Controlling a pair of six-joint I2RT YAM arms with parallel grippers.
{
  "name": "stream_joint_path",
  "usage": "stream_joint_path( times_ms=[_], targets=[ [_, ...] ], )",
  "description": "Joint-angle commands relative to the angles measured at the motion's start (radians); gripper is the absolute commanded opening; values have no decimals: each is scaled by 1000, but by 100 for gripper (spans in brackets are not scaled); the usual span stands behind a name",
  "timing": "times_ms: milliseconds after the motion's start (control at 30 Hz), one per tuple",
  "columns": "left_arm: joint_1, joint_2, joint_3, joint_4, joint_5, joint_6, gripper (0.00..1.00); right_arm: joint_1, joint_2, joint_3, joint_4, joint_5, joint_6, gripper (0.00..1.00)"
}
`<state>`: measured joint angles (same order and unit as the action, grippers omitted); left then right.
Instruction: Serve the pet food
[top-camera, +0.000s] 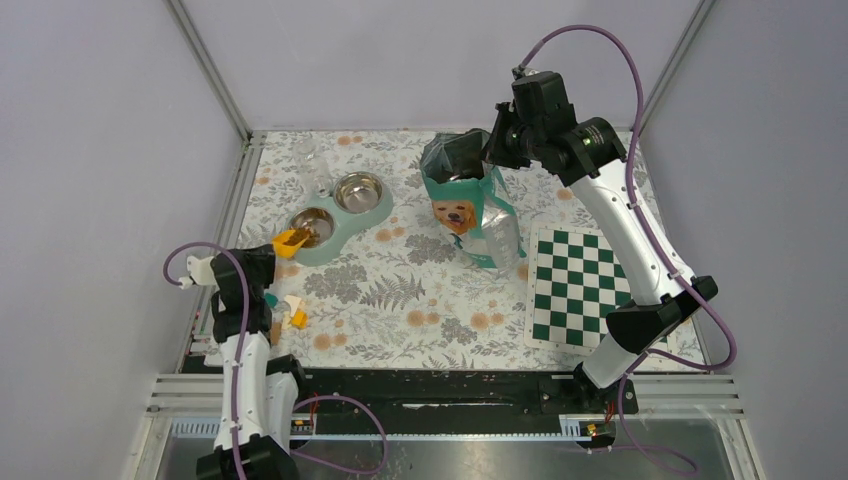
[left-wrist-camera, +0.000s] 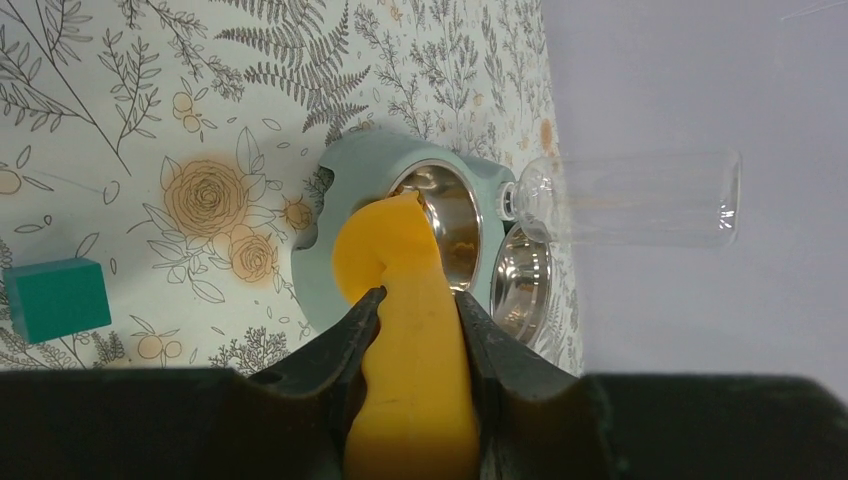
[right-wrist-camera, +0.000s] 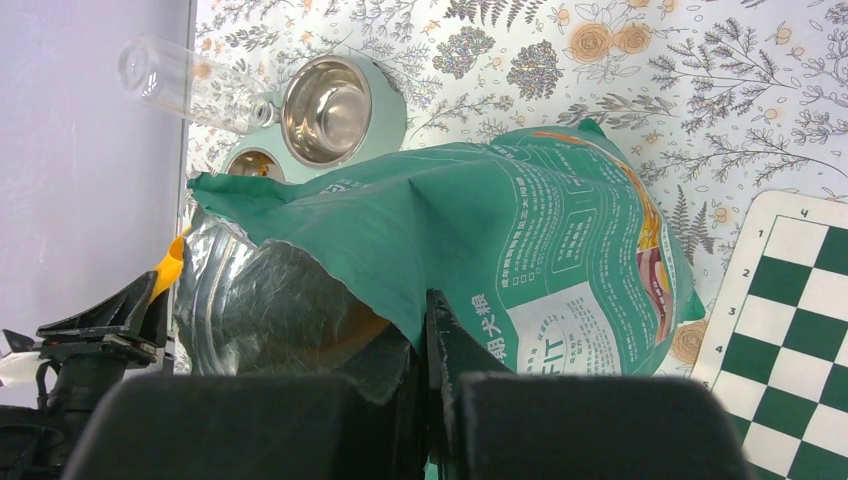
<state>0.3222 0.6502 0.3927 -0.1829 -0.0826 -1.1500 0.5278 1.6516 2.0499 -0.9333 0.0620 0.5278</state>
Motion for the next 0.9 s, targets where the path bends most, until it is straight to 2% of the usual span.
stream_joint_path(
  times_ms=[0,367,800,867],
  targets=[
    [5,37,100,-13,-16,64,0,-9,-54,13,98,8,-9,0],
    [2,231,332,-89,69,285,0,-11,-66,-2,96,27,-19,0],
    [-14,240,412,-188,78,390,0,-11,-73,-16,97,24,-12,0],
    [-17,233,426,-192,117,399,0,-11,-74,-21,96,24,-12,0]
  ],
)
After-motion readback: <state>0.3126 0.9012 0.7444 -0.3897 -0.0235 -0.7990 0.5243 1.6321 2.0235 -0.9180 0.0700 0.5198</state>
